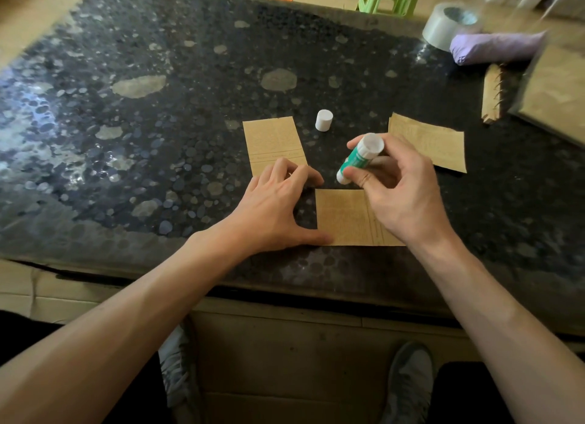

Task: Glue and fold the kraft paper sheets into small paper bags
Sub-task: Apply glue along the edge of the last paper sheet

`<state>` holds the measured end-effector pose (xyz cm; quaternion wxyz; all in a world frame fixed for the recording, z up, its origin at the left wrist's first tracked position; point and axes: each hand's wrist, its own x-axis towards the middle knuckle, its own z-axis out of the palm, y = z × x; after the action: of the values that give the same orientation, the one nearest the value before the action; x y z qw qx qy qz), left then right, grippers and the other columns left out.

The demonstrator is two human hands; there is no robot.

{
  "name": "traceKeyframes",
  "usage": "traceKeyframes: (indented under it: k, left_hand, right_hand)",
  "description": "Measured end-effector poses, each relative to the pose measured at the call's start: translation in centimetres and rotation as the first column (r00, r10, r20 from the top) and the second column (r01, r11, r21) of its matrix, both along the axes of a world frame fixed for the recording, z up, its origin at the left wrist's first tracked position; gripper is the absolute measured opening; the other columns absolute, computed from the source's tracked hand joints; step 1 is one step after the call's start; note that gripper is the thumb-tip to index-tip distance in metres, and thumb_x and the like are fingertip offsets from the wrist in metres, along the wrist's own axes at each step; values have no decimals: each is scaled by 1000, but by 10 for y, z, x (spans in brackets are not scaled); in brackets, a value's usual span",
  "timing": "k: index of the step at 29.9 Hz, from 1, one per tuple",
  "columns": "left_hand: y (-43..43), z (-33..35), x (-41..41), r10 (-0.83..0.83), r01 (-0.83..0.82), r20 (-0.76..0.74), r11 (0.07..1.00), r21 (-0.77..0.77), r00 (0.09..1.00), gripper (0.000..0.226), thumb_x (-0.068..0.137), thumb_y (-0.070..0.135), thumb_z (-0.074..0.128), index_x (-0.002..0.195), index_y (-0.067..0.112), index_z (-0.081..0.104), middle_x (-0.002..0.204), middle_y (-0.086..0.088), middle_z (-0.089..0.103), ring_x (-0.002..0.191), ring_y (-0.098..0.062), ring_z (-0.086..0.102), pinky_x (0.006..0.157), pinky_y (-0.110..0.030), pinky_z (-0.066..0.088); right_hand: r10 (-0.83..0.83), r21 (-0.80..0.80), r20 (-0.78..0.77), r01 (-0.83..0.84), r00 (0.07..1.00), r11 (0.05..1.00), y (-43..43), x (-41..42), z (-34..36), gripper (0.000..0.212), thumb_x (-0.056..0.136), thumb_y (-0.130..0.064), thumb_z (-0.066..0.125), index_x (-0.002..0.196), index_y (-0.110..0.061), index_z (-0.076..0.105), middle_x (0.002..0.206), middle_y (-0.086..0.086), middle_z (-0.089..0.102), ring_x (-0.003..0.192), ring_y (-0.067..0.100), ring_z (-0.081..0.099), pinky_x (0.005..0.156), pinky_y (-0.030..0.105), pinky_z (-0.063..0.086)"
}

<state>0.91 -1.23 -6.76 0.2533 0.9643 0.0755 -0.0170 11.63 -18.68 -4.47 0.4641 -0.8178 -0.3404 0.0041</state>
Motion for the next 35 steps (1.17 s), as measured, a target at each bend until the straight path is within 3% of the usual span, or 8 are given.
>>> traceKeyframes:
  k: [4, 7, 11, 25, 31, 35]
  left_hand:
    - [0, 0, 0, -5, 5, -14, 1000, 6, 1000, 82, 65, 74, 75, 134, 42, 44, 130, 8, 34, 124, -11, 33, 108, -35, 28]
    - [0, 1, 0, -3, 3, -20, 1000, 12, 1000, 83, 65, 75, 74, 135, 42, 44, 132, 8, 34, 127, -13, 33, 108, -35, 28]
    - [-1, 2, 0, -2, 2, -27, 1000, 12, 1000, 84, 65, 76, 73, 136, 41, 44, 132, 8, 34, 127, -13, 33, 107, -33, 27]
    - [-1, 5, 0, -20, 19, -58, 1000, -4, 998, 74, 69, 71, 75, 134, 48, 45, 132, 9, 29, 128, -11, 28, 104, -31, 21]
    - [-1, 6, 1, -12, 12, -81, 1000, 0, 997, 76, 69, 72, 75, 134, 48, 45, 134, 8, 30, 131, -12, 28, 111, -35, 23]
    - [-1, 7, 1, -9, 9, -88, 1000, -4, 996, 77, 67, 73, 74, 134, 48, 46, 136, 7, 31, 133, -14, 29, 113, -37, 23]
  right_hand:
    - [14, -129, -9, -15, 1000, 991, -3, 0, -2, 39, 90, -22, 79, 127, -26, 67, 113, -18, 67, 107, -3, 66, 93, 20, 56]
    - [37, -172, -1, -37, 999, 984, -4, -2, -6, 45, 92, -17, 78, 134, -27, 64, 116, -18, 65, 104, -12, 62, 87, 5, 49]
    - [30, -187, 14, -26, 999, 982, -6, 0, -8, 44, 93, -14, 76, 134, -25, 63, 117, -13, 65, 101, -12, 61, 84, 0, 44]
    - [-3, -176, 43, 11, 999, 984, -14, 2, -15, 35, 94, -16, 75, 125, -26, 63, 115, -15, 63, 105, -7, 61, 86, 1, 45]
    - [-7, -157, 28, 11, 1000, 988, -21, 3, -13, 34, 93, -12, 76, 123, -25, 64, 115, -15, 63, 104, -14, 59, 86, 1, 44]
    - [-22, -155, 26, 26, 999, 988, -27, 4, -11, 33, 94, -11, 75, 122, -25, 64, 116, -13, 65, 105, -9, 62, 86, 2, 45]
